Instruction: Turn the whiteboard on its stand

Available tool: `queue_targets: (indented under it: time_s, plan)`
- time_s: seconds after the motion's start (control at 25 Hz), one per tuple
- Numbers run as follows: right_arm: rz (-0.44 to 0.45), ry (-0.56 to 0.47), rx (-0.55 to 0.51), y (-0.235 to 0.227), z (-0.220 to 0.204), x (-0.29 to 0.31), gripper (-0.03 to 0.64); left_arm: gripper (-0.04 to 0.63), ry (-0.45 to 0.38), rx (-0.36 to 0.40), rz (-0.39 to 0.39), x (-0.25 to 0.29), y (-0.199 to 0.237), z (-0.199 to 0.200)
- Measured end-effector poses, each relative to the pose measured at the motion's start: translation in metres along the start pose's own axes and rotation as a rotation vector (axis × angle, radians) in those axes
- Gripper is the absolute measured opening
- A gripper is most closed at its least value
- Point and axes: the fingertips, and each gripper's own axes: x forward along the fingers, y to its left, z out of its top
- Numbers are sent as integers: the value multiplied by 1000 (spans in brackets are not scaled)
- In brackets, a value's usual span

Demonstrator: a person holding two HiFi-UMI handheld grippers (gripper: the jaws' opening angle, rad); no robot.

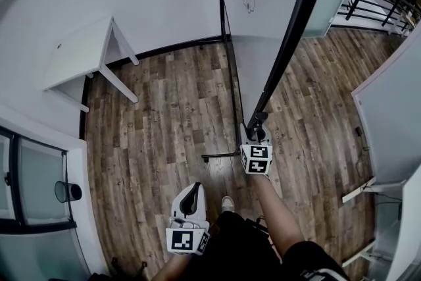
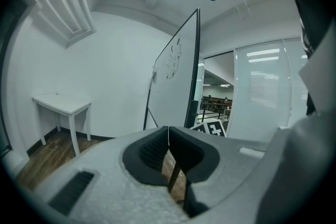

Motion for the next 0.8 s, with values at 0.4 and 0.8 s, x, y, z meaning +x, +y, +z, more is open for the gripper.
queue_targets:
  time_s: [0.4, 0.8]
  plan:
    - [7, 3, -4, 4, -18, -38, 179, 18, -10, -12, 0, -43, 1, -6]
    - [-4, -11, 0, 12, -44, -93, 179, 18, -32, -2, -39, -96, -8, -14]
